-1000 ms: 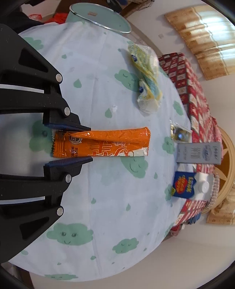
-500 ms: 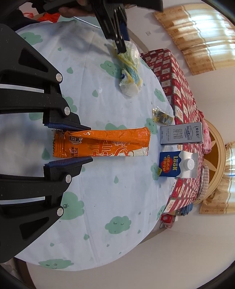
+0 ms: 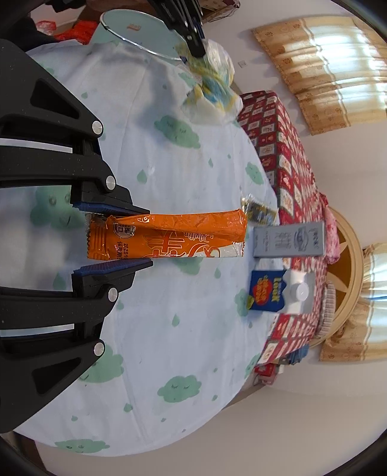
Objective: Collect trash
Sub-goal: 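Carry the clear wrapper and orange wrapper over the bucket with both grippers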
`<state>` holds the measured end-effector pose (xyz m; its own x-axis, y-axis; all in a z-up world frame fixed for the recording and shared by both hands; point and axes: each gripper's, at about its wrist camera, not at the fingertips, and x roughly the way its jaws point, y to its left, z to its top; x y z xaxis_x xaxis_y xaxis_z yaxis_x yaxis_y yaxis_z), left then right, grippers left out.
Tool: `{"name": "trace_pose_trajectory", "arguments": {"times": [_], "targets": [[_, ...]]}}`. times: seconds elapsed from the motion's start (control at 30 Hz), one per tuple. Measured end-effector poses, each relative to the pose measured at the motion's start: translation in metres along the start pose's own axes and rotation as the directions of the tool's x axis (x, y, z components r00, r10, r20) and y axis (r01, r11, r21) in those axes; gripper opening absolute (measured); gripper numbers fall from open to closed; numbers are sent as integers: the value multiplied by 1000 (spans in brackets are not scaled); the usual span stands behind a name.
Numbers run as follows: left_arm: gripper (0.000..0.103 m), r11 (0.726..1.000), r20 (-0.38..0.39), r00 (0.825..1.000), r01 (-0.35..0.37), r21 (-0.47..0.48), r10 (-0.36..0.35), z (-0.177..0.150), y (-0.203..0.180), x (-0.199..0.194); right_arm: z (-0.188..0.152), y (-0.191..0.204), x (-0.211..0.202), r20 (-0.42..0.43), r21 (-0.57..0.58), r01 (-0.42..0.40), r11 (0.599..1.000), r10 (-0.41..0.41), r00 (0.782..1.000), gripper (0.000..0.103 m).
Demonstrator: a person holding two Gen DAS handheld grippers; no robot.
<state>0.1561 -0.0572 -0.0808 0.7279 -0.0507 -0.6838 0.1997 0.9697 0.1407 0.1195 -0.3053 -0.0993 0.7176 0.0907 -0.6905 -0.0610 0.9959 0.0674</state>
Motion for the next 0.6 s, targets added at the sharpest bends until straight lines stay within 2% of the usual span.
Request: {"name": "trace_pose_trajectory", "arguments": {"times": [0.27,0.6], "targets": [[14,997,18,998,-65,-40,66,-26,38,-29,6,43,-6,34,-62,-44,997,46,998,27],[14,992,39,994,-97,-75,100,-45,65,-54,8,86,-8,46,-125,-79,989,85,995,27]]}}
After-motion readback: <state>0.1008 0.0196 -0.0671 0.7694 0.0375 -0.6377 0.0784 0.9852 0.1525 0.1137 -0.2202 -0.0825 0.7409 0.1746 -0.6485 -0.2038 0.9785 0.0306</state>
